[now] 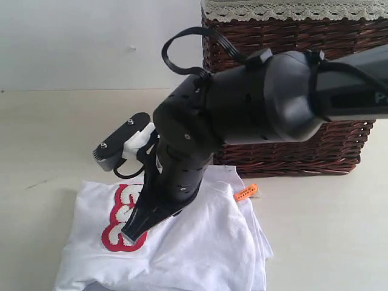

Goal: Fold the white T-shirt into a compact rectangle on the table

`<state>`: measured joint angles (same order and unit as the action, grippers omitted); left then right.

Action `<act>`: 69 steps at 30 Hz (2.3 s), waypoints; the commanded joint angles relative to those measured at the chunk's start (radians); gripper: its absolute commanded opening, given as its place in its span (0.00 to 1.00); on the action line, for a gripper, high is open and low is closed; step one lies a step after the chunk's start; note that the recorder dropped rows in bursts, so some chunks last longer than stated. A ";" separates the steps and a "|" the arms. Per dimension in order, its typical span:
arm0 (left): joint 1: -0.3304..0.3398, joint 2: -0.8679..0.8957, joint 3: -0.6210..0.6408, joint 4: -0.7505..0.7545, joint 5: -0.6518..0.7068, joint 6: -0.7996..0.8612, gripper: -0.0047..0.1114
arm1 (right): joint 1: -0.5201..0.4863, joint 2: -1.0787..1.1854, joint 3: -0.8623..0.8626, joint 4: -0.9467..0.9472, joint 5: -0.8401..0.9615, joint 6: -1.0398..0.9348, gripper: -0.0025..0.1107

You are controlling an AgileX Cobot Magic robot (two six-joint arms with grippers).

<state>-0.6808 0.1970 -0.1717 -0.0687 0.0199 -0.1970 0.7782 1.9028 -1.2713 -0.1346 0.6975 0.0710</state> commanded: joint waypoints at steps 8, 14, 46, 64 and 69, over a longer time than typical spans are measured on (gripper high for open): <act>-0.005 -0.003 0.172 0.005 -0.171 0.010 0.04 | 0.001 -0.007 0.008 0.012 -0.107 0.020 0.02; -0.005 -0.003 0.172 0.005 -0.159 0.010 0.04 | 0.001 -0.005 0.008 0.012 -0.111 0.020 0.02; 0.463 -0.178 0.172 0.003 -0.106 0.063 0.04 | 0.001 -0.005 0.008 0.012 -0.164 0.020 0.02; 0.637 -0.197 0.172 0.009 0.082 0.292 0.04 | 0.001 -0.005 0.008 0.012 -0.174 0.020 0.02; 0.641 -0.197 0.172 0.009 0.182 0.290 0.04 | 0.001 -0.005 0.008 0.012 -0.174 0.020 0.02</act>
<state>-0.0425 0.0061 0.0009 -0.0644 0.1415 0.0907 0.7782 1.9044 -1.2642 -0.1228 0.5340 0.0887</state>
